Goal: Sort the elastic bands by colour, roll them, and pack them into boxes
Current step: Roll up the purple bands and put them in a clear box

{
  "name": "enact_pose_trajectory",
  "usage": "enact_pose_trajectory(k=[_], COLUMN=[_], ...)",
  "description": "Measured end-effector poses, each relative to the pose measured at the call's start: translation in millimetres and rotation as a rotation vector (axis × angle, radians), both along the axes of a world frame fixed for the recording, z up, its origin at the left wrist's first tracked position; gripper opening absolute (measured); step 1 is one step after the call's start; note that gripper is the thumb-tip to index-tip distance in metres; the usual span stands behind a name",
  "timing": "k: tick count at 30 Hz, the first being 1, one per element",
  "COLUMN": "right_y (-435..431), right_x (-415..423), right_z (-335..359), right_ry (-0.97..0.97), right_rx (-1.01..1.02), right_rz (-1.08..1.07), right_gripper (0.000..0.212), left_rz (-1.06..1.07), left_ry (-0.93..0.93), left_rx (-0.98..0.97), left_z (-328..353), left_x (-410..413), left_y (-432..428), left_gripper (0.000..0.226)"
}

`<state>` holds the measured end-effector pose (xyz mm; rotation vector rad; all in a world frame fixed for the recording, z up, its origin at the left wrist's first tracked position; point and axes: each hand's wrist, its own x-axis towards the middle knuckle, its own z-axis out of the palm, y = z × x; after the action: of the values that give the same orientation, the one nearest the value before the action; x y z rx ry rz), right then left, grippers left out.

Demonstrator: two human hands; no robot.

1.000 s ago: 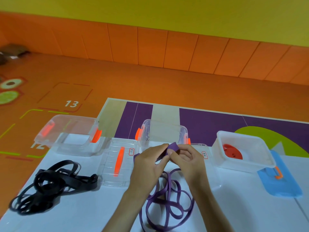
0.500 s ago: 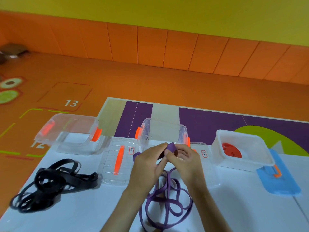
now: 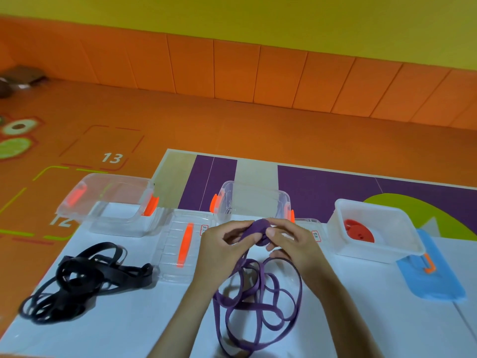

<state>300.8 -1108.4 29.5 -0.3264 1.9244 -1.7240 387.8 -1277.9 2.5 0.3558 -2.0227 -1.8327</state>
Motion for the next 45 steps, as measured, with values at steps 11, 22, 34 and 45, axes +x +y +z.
enact_pose_trajectory(k=[11, 22, 34, 45], right_y=[-20, 0, -27, -21], right_x=[16, -15, 4, -41], right_z=[-4, 14, 6, 66], right_ry=[-0.186, 0.026, -0.231, 0.086], right_rx=[-0.364, -0.033, -0.358, -0.162], right_rz=[-0.138, 0.133, -0.033, -0.078], right_gripper=[0.04, 0.042, 0.039, 0.035], left_rz=[0.119, 0.188, 0.163, 0.195], left_ry=[0.007, 0.071, 0.07, 0.164], left_rx=[0.351, 0.175, 0.124, 0.122], left_z=[6, 14, 36, 72], left_x=[-5, -3, -17, -40], left_y=[7, -2, -11, -15], left_gripper=[0.028, 0.016, 0.018, 0.01])
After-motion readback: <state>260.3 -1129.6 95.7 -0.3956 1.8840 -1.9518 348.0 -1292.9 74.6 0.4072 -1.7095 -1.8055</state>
